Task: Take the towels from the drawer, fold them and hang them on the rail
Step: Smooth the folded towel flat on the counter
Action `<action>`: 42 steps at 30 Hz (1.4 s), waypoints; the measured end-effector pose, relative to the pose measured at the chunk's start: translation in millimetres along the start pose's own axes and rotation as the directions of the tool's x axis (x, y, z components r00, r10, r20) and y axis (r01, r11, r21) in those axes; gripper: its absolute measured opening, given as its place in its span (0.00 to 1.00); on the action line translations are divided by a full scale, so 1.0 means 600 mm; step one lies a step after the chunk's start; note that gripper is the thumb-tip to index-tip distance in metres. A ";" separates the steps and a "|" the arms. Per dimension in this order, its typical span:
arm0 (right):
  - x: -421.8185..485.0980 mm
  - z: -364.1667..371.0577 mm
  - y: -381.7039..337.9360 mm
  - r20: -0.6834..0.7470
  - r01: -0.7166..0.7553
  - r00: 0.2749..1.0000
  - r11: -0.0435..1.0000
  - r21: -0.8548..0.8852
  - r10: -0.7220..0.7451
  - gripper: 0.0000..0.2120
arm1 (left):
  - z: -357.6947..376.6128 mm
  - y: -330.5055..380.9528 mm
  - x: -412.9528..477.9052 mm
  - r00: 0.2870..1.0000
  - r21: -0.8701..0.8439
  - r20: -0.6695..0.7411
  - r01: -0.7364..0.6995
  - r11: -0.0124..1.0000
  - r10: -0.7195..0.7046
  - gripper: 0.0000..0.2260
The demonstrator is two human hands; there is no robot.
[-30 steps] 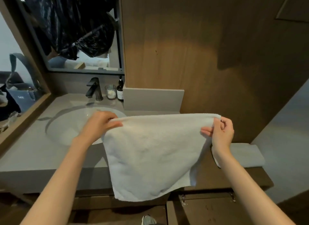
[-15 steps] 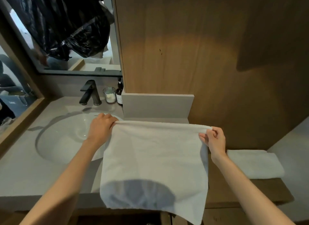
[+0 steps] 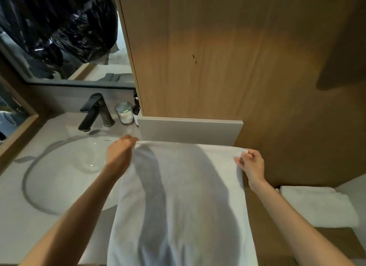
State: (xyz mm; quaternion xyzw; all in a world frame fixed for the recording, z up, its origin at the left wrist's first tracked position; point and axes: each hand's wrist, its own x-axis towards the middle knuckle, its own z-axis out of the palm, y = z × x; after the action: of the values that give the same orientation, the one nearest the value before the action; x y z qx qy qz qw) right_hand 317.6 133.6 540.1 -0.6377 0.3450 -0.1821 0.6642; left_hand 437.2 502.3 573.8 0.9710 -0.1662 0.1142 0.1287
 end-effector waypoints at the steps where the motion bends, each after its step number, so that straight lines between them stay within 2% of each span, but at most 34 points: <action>1: 0.008 0.003 0.000 -0.002 -0.008 1.000 1.000 0.012 0.008 0.09 | 0.003 0.000 0.004 1.000 -0.016 -0.022 -0.014 1.000 0.014 0.09; 4: 0.027 0.008 -0.001 -0.018 -0.034 0.999 0.997 0.072 0.036 0.10 | 0.013 -0.003 0.016 0.995 -0.137 -0.092 -0.037 0.990 0.025 0.12; 7: 0.022 -0.002 -0.003 -0.022 0.002 1.000 0.997 0.081 0.000 0.09 | 0.016 0.003 0.008 0.987 -0.268 -0.154 0.010 0.963 -0.053 0.11; 10: 0.001 -0.016 -0.001 -0.022 0.043 0.999 0.992 0.116 -0.041 0.09 | 0.009 0.010 -0.024 0.978 -0.368 -0.185 0.020 0.930 -0.094 0.11; 13: -0.028 -0.031 0.008 -0.030 0.015 0.999 0.990 0.142 -0.011 0.12 | 0.008 0.005 -0.073 0.977 -0.441 -0.195 -0.011 0.897 -0.084 0.11; 18: -0.084 -0.050 0.052 -0.045 0.072 0.996 0.997 -0.009 -0.072 0.10 | 0.025 -0.004 -0.161 0.975 -0.559 -0.151 0.055 0.827 -0.166 0.13; 21: -0.116 -0.059 0.078 -0.059 0.096 0.993 0.995 -0.034 -0.098 0.11 | 0.027 -0.003 -0.205 0.973 -0.619 -0.099 0.103 0.779 -0.208 0.15; 25: -0.142 -0.071 0.106 -0.054 0.061 0.996 0.994 -0.086 -0.066 0.10 | 0.031 -0.002 -0.253 0.980 -0.646 0.002 0.154 0.747 -0.200 0.20; 29: -0.156 -0.079 0.122 -0.081 0.009 0.996 0.978 -0.210 -0.026 0.11 | 0.037 -0.010 -0.284 0.975 -0.673 0.140 0.221 0.706 -0.171 0.12; 32: -0.150 -0.084 0.128 -0.097 -0.020 0.995 0.938 -0.346 -0.015 0.15 | 0.034 -0.016 -0.293 0.963 -0.706 0.163 0.266 0.657 -0.215 0.06; 34: -0.140 -0.087 0.127 -0.106 -0.062 0.994 0.914 -0.400 0.022 0.18 | 0.037 -0.030 -0.285 0.938 -0.719 0.144 0.319 0.618 -0.316 0.05; 36: -0.128 -0.086 0.123 -0.122 -0.111 0.990 0.919 -0.378 0.070 0.20 | 0.046 -0.044 -0.265 0.892 -0.709 0.192 0.414 0.571 -0.409 0.09; 38: -0.114 -0.080 0.114 -0.119 -0.142 0.987 0.919 -0.367 0.105 0.19 | 0.059 -0.051 -0.234 0.820 -0.703 0.325 0.543 0.460 -0.471 0.13; 40: -0.100 -0.071 0.103 -0.117 -0.177 0.983 0.898 -0.403 0.141 0.17 | 0.070 -0.051 -0.197 0.732 -0.674 0.497 0.664 0.325 -0.465 0.12; 42: -0.084 -0.067 0.101 -0.127 -0.213 0.976 0.876 -0.433 0.175 0.17 | 0.082 -0.049 -0.164 0.679 -0.627 0.591 0.726 0.283 -0.435 0.11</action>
State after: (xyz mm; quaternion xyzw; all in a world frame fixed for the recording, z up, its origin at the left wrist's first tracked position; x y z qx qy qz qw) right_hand 242.9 145.9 494.8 -0.7262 0.4672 -0.0579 0.5010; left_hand 366.0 543.8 495.4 0.7813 0.1545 -0.1861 0.5753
